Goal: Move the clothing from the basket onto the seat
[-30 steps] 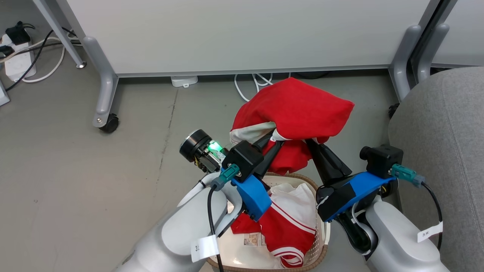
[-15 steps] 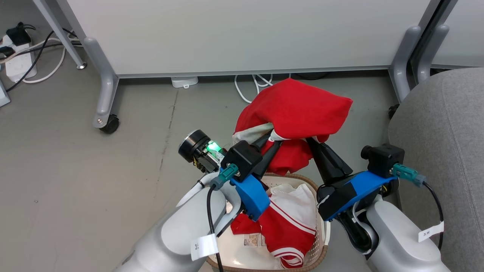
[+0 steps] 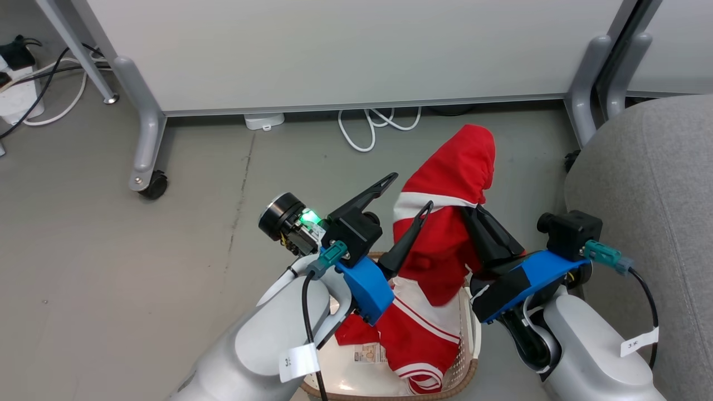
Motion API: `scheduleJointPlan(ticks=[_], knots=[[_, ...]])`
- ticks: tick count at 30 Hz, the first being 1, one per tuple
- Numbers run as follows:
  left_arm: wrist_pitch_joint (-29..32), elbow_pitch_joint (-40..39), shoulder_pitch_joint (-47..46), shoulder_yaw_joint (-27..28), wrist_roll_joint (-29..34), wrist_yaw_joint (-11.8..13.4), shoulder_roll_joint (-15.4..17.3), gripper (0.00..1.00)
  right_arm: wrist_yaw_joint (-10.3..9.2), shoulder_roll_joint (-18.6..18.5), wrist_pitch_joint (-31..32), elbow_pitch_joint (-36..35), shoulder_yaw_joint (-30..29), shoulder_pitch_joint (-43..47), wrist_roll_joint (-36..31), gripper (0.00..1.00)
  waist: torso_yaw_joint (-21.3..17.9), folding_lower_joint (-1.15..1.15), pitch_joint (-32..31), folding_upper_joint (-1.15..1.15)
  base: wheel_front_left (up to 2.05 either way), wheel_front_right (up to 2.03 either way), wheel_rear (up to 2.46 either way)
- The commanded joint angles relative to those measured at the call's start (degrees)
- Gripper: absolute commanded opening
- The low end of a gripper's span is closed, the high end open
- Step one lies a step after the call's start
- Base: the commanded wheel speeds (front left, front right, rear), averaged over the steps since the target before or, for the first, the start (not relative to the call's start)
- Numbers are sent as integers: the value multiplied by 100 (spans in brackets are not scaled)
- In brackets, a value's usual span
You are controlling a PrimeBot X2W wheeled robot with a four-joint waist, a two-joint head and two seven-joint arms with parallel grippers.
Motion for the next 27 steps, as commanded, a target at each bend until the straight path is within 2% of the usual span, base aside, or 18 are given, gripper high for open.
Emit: scheduleJointPlan(ticks=[1,11,27], knots=[[-28,-5,56,32,42,22,9,100,3,4,-20,-48,-52,65,-32,0,-52,0,23,0,0,0,0],[-28,0,78,31,87,-2,82,100,3,10,-21,-153,-226,112,-119,0,-460,0,152,0,0,0,0],[-28,52,9,-67,145,-46,151,100,3,23,-20,-447,-884,198,-355,0,-1540,0,427,0,0,0,0]])
